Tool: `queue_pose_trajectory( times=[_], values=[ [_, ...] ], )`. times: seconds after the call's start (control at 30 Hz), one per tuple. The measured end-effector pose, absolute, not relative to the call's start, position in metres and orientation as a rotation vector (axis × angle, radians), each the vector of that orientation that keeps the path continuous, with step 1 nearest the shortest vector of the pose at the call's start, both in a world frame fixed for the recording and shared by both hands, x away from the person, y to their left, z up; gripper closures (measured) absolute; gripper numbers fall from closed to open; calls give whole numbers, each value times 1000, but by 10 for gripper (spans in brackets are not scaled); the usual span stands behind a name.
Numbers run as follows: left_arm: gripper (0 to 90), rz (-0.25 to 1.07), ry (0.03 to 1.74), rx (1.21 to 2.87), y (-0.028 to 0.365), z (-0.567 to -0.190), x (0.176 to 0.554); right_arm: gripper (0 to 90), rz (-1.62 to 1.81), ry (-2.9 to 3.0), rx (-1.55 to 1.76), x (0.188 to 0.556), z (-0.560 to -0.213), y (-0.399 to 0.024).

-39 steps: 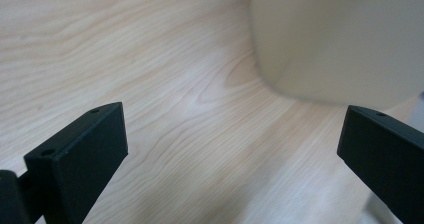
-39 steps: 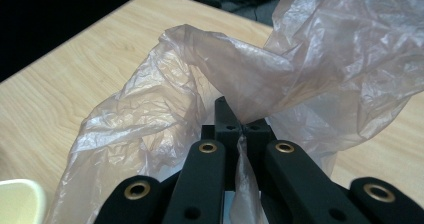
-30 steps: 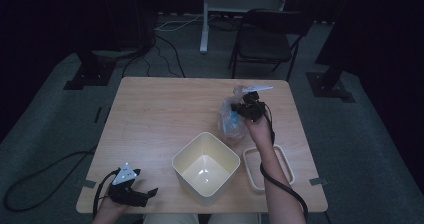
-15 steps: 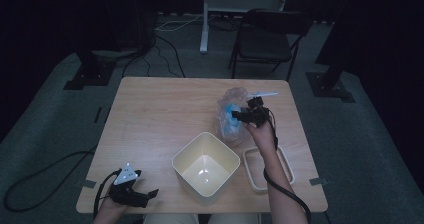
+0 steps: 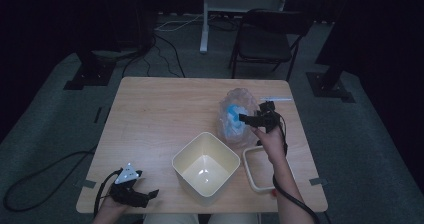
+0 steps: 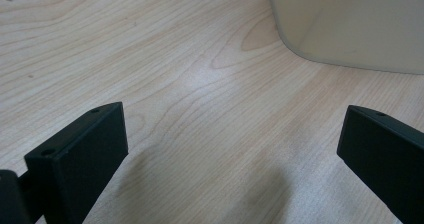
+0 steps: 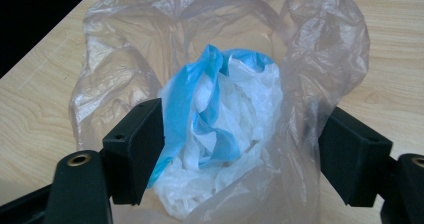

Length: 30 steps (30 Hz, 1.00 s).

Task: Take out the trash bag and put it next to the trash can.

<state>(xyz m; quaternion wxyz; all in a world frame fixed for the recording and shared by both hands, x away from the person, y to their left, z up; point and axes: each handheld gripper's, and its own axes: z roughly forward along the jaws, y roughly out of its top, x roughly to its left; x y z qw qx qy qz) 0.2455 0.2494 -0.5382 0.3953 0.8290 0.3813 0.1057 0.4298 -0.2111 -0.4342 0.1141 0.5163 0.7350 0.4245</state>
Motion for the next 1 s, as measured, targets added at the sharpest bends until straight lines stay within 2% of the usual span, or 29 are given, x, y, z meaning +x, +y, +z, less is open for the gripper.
queue_pose_trajectory(
  times=[0.13,1.0],
  values=[
    [4,270,965,2109,248,-538,246,160,1303,2162,1490,419,-435,-217],
    [5,246,978,2104,250,-541,247,160,1348,2062,1412,368,-434,-258]
  ],
)
